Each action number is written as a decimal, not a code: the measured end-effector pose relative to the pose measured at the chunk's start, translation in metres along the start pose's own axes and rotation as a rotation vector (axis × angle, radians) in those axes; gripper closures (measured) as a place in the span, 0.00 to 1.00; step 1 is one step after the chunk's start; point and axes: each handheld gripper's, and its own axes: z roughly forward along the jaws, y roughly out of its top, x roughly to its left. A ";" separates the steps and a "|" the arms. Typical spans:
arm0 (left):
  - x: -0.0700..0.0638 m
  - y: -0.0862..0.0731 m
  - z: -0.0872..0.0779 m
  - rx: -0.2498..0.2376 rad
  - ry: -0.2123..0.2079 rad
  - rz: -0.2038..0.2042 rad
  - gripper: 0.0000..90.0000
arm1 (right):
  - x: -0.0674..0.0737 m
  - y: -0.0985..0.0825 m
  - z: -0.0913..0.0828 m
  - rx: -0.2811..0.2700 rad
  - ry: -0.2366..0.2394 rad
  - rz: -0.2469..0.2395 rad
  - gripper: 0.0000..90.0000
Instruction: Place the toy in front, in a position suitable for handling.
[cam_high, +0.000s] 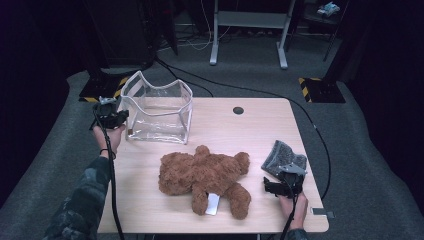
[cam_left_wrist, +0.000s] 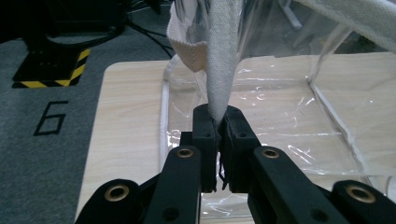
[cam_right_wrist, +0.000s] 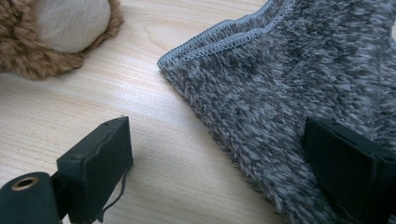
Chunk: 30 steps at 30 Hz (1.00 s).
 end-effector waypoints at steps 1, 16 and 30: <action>0.002 0.000 0.000 -0.003 0.008 0.002 0.94 | 0.000 0.000 0.000 0.000 0.001 0.001 0.09; 0.031 -0.010 -0.017 -0.019 0.103 -0.058 0.94 | 0.001 0.000 0.000 0.002 -0.004 0.009 0.10; 0.025 -0.020 -0.034 0.024 0.044 -0.069 0.51 | 0.000 0.000 0.000 -0.002 -0.003 0.000 0.10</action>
